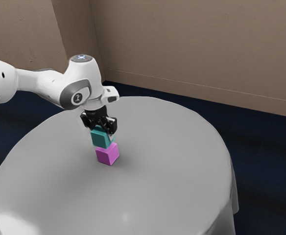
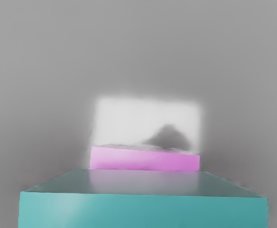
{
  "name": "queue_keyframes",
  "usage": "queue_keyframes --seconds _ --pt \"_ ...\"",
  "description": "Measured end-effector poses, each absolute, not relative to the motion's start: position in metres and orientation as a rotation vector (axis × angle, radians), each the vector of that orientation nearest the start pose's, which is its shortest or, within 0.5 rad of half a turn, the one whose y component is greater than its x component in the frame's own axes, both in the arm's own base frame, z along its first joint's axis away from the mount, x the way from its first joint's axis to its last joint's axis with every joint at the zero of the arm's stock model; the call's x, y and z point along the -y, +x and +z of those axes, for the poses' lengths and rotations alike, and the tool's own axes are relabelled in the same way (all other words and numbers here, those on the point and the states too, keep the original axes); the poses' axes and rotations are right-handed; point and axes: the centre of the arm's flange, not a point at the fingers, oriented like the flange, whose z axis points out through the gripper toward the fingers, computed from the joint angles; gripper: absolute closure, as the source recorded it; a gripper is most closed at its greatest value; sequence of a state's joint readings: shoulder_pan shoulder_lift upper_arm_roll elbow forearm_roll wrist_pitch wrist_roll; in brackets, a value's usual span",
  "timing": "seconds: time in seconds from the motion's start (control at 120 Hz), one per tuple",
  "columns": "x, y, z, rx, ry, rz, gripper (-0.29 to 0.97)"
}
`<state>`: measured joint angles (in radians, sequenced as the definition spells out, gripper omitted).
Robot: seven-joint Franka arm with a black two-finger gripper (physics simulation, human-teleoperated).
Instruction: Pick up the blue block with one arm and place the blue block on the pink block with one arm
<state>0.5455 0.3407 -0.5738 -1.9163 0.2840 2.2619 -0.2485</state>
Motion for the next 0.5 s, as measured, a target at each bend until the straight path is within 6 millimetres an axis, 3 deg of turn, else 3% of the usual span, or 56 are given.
queue_keyframes --seconds 0.167,0.242,0.35,0.5 --pt "-0.006 0.622 0.350 0.063 -3.109 -0.120 0.13" --pt "-0.008 0.625 0.371 0.063 -3.101 -0.163 0.09" --pt "-0.012 0.623 0.440 0.124 -3.085 -0.250 0.06" --pt "-0.010 0.578 0.606 0.287 -3.106 -0.352 0.03"
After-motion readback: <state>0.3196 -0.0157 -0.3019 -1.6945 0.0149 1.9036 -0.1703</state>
